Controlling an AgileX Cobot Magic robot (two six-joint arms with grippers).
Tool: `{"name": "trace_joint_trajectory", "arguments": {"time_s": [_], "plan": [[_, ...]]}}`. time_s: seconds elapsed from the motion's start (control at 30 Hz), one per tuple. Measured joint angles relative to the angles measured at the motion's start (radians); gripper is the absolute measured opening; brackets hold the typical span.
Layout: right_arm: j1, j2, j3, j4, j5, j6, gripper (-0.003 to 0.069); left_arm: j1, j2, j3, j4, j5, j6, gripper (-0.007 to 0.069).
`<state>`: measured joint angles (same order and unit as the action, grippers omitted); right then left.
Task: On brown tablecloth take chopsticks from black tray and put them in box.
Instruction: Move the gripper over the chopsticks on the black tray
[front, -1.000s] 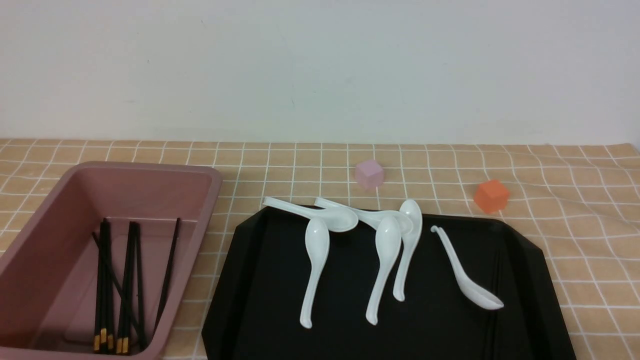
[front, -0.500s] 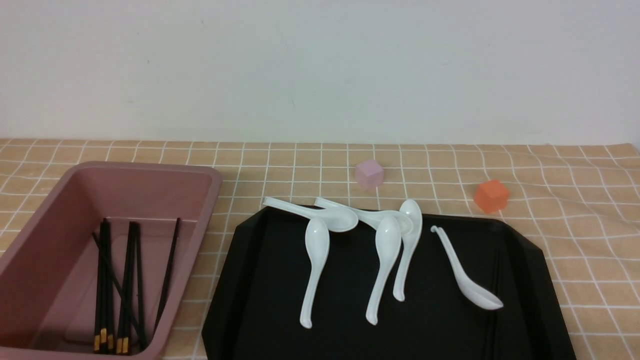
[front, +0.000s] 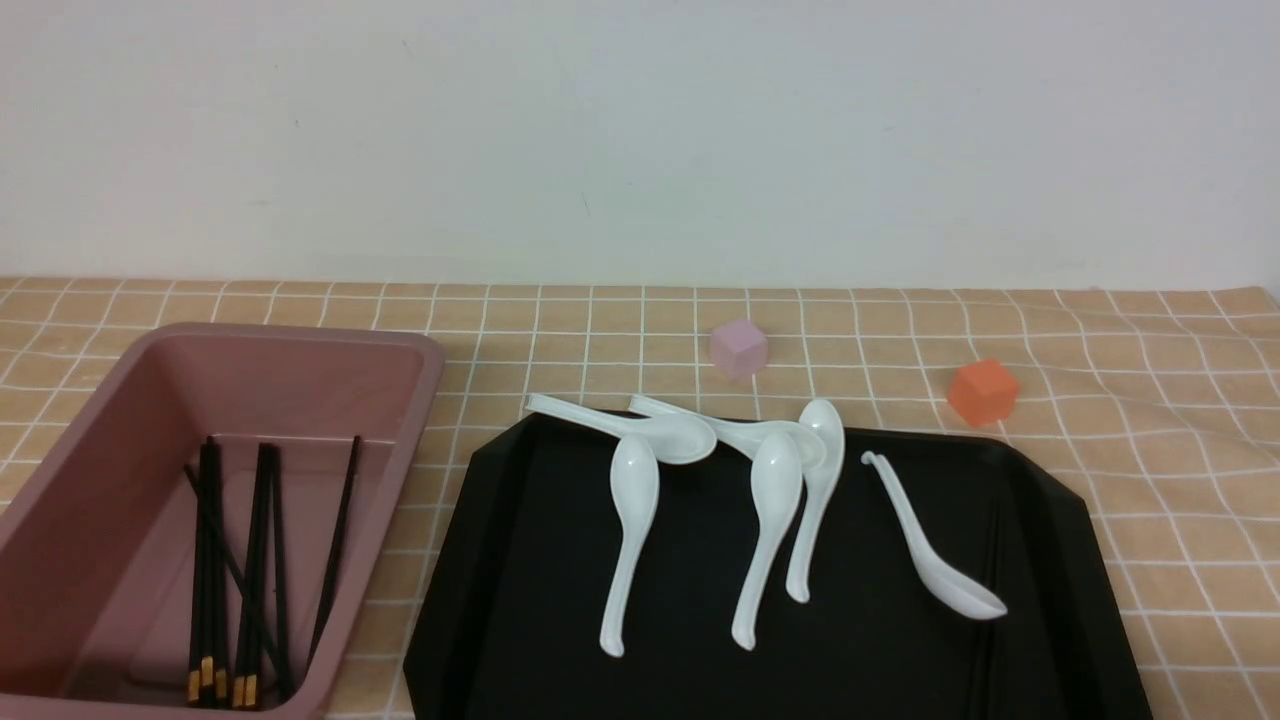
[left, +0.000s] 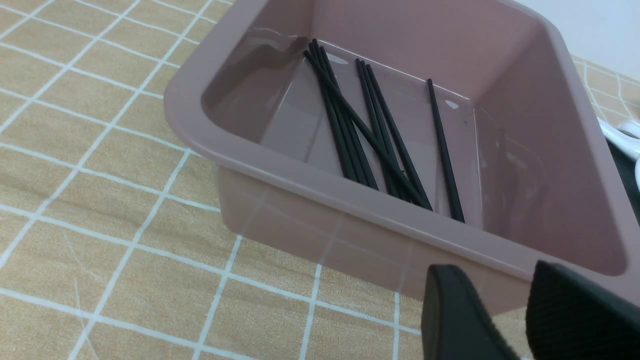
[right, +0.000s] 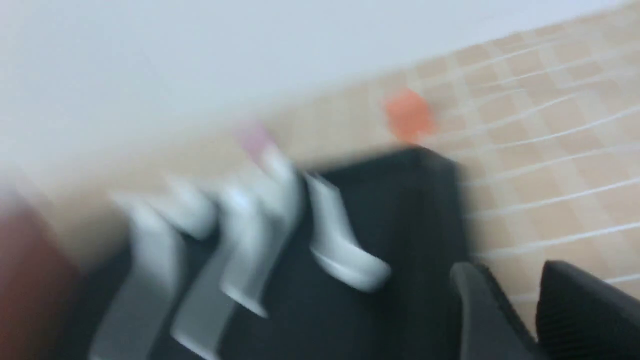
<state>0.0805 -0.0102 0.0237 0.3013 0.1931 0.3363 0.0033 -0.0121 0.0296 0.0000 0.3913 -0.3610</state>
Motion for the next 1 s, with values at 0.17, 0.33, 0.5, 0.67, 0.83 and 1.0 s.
{"name": "trace_joint_trajectory", "arguments": {"time_s": [0.17,0.33,0.5,0.67,0.83,1.0], "plan": [[0.0,0.0,0.0,0.145,-0.061,0.105,0.0203,0.0,0.0,0.0,0.0,0.0,0.0,0.0238],[0.0,0.0,0.0,0.186,-0.069,0.114,0.0204,0.0,0.0,0.0,0.0,0.0,0.0,0.0238],[0.0,0.0,-0.005,0.175,-0.042,0.107,0.0201,0.0,0.0,0.0,0.0,0.0,0.0,0.0238],[0.0,0.133,-0.174,0.057,0.086,0.035,0.0074,0.0,0.0,0.0,0.0,0.0,0.0,0.0238],[0.0,0.402,-0.374,-0.054,0.309,0.001,-0.0009,0.0,0.0,0.0,0.0,0.0,0.0,0.0238],[0.011,0.864,-0.508,-0.036,0.526,-0.076,0.0006,0.0,0.0,0.0,0.0,0.0,0.0,0.0238]]}}
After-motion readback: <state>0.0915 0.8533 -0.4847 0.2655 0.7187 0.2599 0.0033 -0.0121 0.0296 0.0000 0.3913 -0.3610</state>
